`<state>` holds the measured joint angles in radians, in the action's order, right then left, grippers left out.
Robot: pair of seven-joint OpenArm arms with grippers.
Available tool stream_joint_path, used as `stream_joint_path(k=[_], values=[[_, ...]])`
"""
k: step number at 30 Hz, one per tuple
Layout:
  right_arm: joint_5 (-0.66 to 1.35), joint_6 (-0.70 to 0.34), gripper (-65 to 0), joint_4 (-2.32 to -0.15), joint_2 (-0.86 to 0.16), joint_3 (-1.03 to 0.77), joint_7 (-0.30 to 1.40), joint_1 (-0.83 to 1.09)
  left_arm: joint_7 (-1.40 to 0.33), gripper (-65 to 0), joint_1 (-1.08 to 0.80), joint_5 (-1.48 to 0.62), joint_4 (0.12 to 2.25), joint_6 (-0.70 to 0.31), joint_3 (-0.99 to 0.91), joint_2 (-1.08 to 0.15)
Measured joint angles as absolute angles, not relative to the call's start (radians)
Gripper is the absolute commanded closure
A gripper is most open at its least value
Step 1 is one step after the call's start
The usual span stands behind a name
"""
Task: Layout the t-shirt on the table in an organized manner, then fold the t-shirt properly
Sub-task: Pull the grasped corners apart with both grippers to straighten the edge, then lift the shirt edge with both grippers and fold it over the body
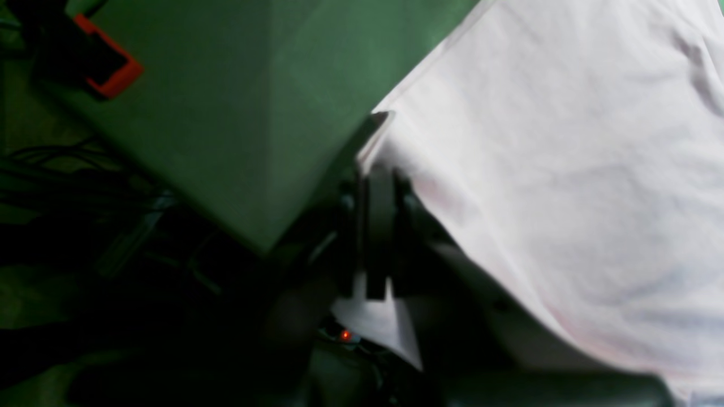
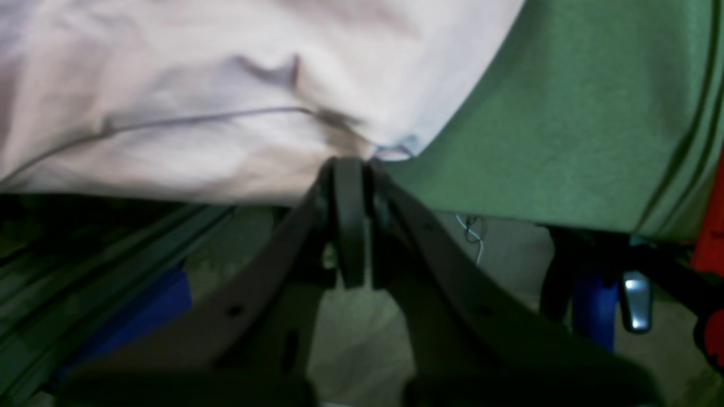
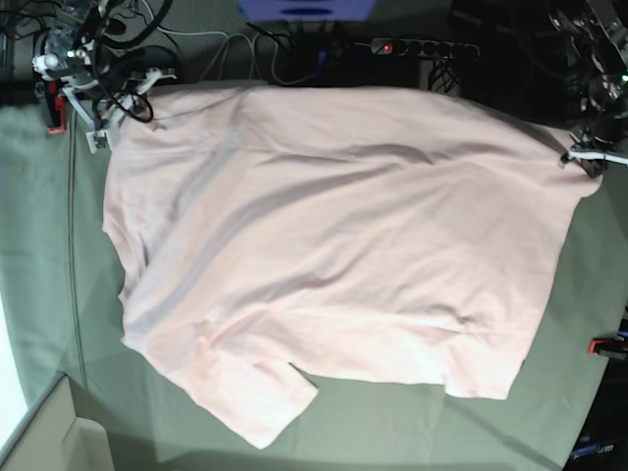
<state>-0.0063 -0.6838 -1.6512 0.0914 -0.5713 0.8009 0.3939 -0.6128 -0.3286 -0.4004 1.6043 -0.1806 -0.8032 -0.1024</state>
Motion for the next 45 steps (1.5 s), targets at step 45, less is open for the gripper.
stream_joint_path(k=[45], values=[[-0.007,-0.692,0.0,-1.765,0.102,-0.616,0.828,0.117,-0.62,0.0,-0.17,-0.4,1.656,-0.178,-0.804,-0.101]])
